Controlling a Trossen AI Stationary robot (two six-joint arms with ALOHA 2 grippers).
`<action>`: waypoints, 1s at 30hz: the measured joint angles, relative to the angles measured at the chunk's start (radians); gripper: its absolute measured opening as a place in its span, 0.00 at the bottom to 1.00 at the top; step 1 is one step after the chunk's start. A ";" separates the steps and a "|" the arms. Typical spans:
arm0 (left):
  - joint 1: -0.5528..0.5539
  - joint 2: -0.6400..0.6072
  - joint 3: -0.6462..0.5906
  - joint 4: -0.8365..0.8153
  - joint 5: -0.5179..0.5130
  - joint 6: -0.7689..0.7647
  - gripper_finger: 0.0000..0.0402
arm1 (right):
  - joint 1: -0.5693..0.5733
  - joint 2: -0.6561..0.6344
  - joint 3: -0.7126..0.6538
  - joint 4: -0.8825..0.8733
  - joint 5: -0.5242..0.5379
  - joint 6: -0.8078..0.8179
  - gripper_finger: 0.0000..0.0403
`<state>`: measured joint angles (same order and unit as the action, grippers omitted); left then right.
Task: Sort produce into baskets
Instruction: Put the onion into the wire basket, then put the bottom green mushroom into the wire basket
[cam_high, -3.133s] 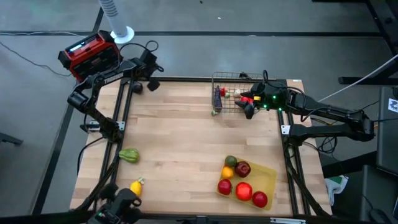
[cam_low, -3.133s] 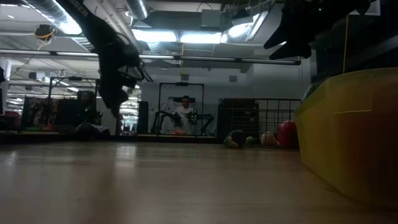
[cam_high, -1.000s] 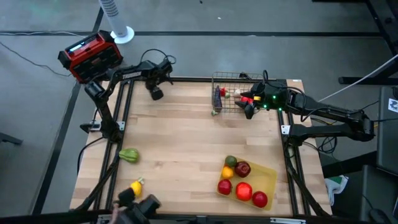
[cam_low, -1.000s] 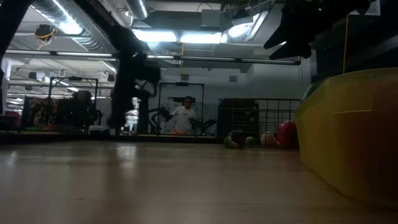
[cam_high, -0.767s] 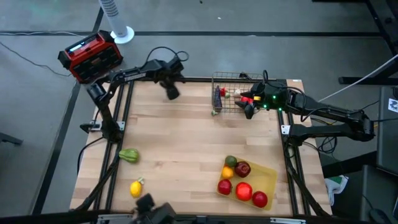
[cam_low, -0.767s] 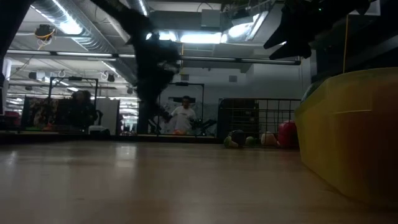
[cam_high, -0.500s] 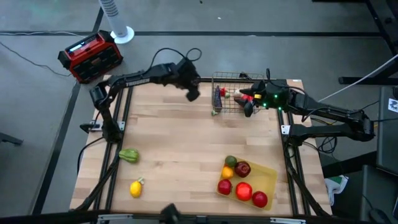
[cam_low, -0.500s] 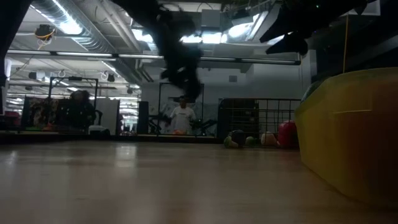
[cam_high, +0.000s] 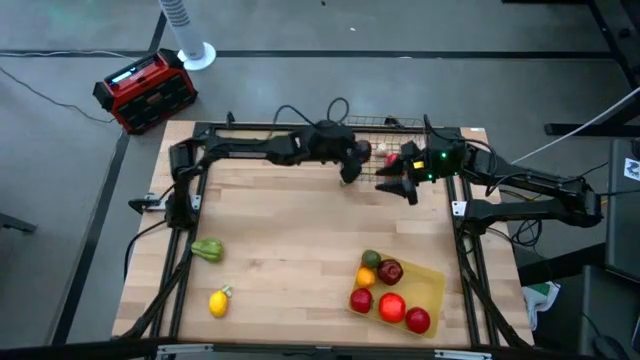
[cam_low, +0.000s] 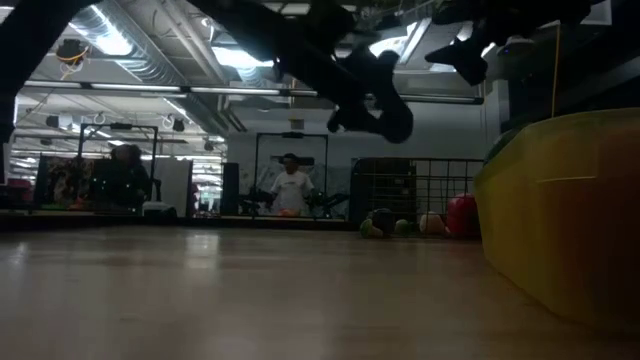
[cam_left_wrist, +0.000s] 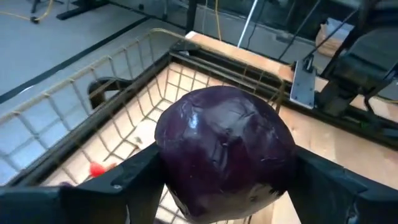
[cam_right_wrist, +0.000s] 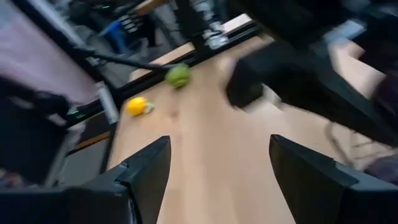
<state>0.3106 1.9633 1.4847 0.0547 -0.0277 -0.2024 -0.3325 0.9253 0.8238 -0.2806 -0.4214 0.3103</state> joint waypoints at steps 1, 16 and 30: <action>-0.002 0.017 -0.001 0.022 0.000 0.007 0.70 | 0.000 0.000 0.000 0.000 -0.019 0.000 0.67; 0.027 0.079 -0.001 0.163 -0.003 0.079 0.72 | 0.106 0.010 0.000 -0.006 0.012 -0.001 0.67; 0.041 0.075 -0.001 0.165 -0.003 0.157 0.96 | 0.210 0.043 0.000 -0.009 0.123 -0.003 0.67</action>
<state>0.3516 2.0382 1.4841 0.2201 -0.0307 -0.0450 -0.1229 0.9682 0.8238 -0.2894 -0.2988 0.3077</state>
